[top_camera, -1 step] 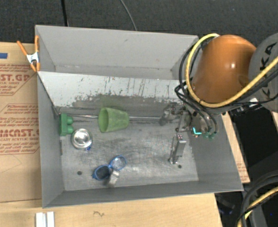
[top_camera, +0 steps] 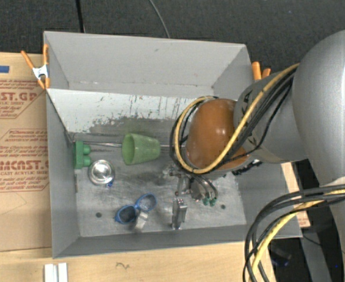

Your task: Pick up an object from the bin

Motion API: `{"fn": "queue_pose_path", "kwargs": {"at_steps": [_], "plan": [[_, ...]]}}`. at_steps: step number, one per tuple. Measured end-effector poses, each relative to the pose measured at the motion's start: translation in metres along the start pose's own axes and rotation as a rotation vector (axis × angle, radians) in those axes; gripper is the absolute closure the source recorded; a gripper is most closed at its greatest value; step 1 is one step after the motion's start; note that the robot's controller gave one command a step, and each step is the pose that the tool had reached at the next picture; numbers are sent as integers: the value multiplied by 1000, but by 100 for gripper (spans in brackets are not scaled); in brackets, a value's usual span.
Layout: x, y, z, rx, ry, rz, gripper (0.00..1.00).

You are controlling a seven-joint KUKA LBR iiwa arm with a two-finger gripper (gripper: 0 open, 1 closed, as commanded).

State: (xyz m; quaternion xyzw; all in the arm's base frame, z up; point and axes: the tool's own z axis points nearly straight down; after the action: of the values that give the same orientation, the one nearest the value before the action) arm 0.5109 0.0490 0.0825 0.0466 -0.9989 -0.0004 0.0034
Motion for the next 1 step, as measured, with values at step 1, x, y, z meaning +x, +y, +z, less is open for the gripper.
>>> {"fn": "queue_pose_path", "kwargs": {"at_steps": [1], "plan": [[-3,97,5,-2,-7,-180,0]]}}
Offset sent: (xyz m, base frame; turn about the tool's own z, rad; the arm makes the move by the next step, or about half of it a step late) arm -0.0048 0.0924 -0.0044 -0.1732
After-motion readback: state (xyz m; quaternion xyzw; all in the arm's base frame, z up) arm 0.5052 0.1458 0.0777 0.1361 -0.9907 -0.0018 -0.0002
